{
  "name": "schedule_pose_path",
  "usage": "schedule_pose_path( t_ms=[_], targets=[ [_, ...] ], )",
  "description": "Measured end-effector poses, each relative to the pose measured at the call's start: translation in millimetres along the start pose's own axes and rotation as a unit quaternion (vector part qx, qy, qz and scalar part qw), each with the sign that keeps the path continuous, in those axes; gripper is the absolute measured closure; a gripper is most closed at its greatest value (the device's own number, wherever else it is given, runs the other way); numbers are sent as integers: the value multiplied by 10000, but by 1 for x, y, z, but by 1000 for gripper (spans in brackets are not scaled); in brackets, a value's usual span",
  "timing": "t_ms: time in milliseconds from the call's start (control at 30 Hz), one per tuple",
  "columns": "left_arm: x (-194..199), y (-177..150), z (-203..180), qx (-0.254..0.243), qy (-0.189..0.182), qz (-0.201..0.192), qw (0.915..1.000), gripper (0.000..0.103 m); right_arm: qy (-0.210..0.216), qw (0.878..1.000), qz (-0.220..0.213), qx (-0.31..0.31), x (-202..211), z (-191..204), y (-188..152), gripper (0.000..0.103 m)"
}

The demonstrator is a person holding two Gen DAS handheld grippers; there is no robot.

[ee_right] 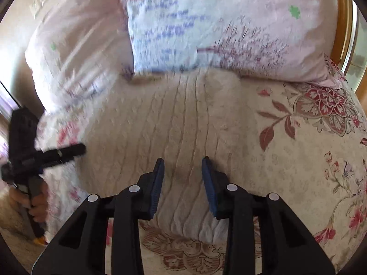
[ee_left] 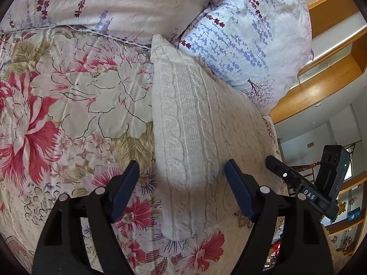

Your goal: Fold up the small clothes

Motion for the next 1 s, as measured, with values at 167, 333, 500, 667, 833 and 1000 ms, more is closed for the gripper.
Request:
schedule_pose_path(
  t_ms=[167,333,500,667,833,1000],
  targets=[
    [5,18,5,179,-193,-40,9996,19,492,9905,-274,-1255,11,-38,30,31],
    [-4,28,1,58,-168,165,9997,19,738,9772,247,-1977,-11,-65,39,30],
    [-18,36,-2,-26,-72,437,9990,19,957,9657,680,-2314,-32,-75,40,27],
    [-26,44,-3,-8,-79,510,9987,19,1136,9585,864,-2467,-43,-78,38,27],
    [-35,49,-1,157,-176,600,9979,20,1440,9505,1031,-2552,-55,-75,36,28],
    [-44,52,-1,378,-338,597,9969,24,1586,9499,1177,-2421,-66,-66,33,28]
  ],
)
Point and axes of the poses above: each gripper's, at about its wrist camera, not at the fingertips, and x roughly against the way its jaws point, z to its left, y to its top, the point moved 7 cm from there along -x, roughly the way its jaws point, and after that the axes turned 2 degrees about -x, right-handed, at the moved point
